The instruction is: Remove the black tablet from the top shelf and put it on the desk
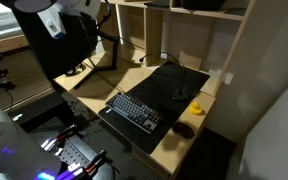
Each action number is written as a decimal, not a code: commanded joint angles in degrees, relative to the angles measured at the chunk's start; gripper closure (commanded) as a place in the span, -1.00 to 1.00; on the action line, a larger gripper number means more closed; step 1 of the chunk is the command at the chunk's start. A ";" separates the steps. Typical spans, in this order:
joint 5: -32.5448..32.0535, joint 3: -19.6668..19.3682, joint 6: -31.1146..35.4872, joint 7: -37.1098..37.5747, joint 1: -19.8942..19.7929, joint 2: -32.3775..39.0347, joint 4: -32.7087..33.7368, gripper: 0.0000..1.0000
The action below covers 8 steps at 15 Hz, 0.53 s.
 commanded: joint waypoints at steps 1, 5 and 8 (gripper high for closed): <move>15.70 1.50 12.44 -1.40 5.25 13.89 7.04 -1.00; 14.88 3.29 10.83 -1.22 3.10 13.29 6.18 -1.00; 22.30 3.66 16.71 -0.33 4.16 18.59 9.42 -1.00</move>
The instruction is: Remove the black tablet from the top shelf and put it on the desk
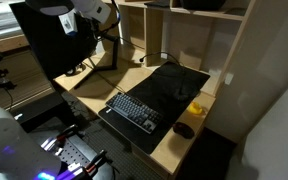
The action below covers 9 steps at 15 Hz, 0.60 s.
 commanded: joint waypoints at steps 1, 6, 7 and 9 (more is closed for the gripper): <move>11.58 1.50 5.87 -0.42 -0.34 6.64 4.77 -1.00; 25.60 0.45 13.96 0.71 1.33 16.43 18.64 -1.00; 21.63 0.57 10.95 -0.09 0.68 11.20 12.16 -1.00; 21.85 0.57 11.23 -0.10 0.66 12.95 14.13 -1.00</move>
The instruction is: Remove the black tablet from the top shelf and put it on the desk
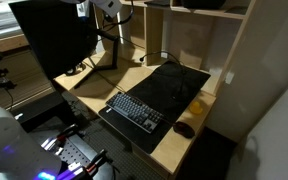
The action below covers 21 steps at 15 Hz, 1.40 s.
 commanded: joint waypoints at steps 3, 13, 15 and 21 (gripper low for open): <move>-1.08 1.19 3.29 1.50 -0.15 2.69 0.40 -1.00; 14.12 1.32 15.05 1.50 0.99 19.24 21.66 -1.00; 14.14 1.32 15.64 2.34 0.99 21.48 24.70 -1.00; 16.42 0.14 20.41 0.64 0.33 35.89 40.34 -1.00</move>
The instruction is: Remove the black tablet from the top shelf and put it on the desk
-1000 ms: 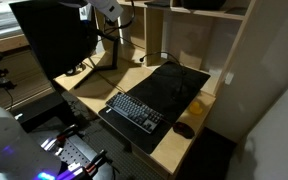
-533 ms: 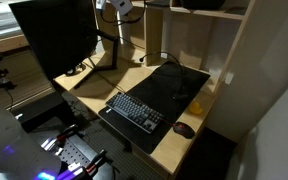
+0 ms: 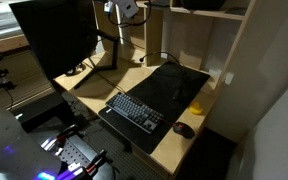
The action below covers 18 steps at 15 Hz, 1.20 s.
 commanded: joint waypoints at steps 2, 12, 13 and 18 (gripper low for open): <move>0.94 -1.94 2.28 1.11 -0.94 12.93 17.33 -1.00; -4.63 -1.32 -1.57 7.69 -4.98 20.08 25.51 -1.00; -4.08 -1.32 -1.44 6.70 -5.16 22.01 28.36 -1.00; -5.84 -1.66 0.08 8.22 -4.44 30.15 39.92 -1.00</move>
